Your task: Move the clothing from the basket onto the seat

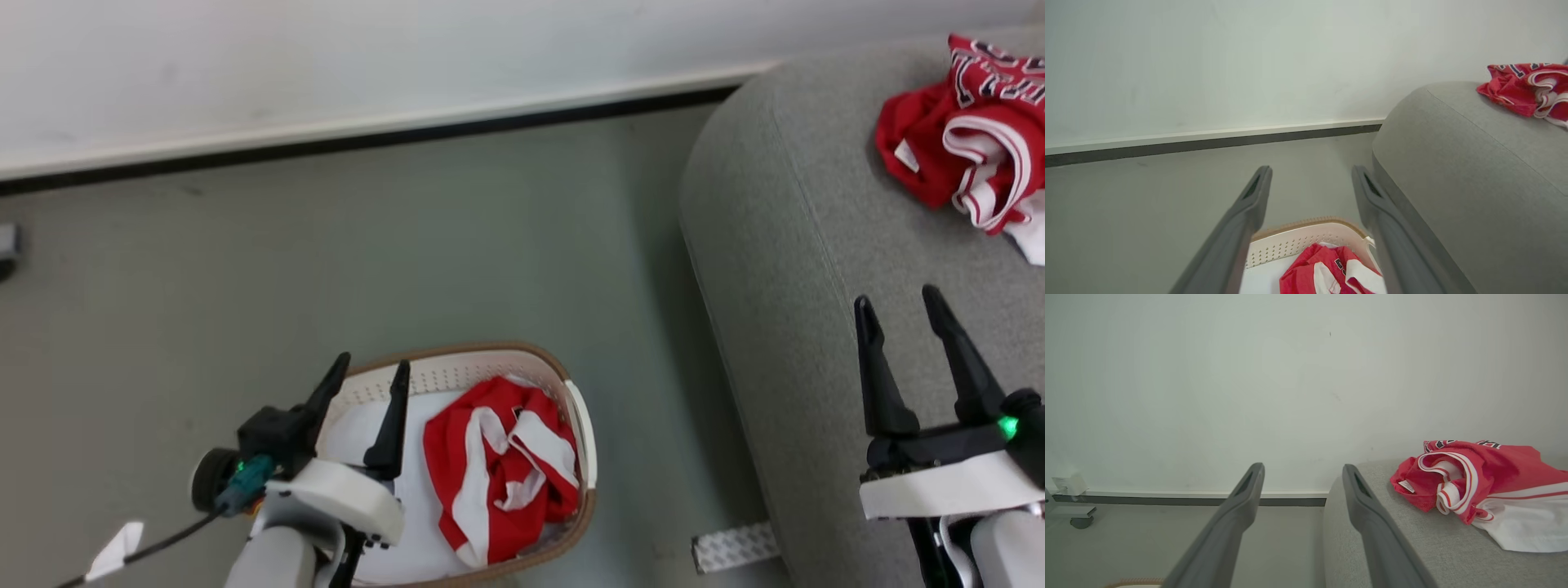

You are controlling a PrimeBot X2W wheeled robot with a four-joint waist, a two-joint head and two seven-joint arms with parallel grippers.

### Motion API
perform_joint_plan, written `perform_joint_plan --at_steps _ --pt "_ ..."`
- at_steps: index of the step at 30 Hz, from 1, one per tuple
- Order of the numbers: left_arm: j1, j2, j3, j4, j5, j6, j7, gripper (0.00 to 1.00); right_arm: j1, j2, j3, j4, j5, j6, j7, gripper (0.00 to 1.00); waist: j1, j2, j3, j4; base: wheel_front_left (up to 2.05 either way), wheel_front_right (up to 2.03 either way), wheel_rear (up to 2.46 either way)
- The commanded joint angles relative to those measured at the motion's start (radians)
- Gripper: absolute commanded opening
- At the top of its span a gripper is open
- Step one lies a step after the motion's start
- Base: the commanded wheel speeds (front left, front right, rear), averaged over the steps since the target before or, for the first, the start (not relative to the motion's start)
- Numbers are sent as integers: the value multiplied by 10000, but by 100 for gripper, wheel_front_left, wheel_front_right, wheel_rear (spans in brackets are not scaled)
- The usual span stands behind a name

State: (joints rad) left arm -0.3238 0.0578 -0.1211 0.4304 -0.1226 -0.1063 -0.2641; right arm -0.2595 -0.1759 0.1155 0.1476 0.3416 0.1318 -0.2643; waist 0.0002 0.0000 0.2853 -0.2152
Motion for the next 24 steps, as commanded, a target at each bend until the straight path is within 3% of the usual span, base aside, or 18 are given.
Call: perform_joint_plan --at_steps 1,10,24 --pt "-322 125 -97 309 171 -57 -5 100 -247 30 -64 -70 -6 -22 0 100 -2 0 706 -405 0 0 0" --pt "-2226 396 -1330 3357 629 -215 182 100 -1020 311 -145 -309 18 -22 0 100 -2 0 1919 -945 0 0 0" --pt "-4732 645 -2582 7187 309 -234 1234 100 -2021 908 -64 -691 179 -22 0 100 -2 0 4029 -1935 0 0 0"
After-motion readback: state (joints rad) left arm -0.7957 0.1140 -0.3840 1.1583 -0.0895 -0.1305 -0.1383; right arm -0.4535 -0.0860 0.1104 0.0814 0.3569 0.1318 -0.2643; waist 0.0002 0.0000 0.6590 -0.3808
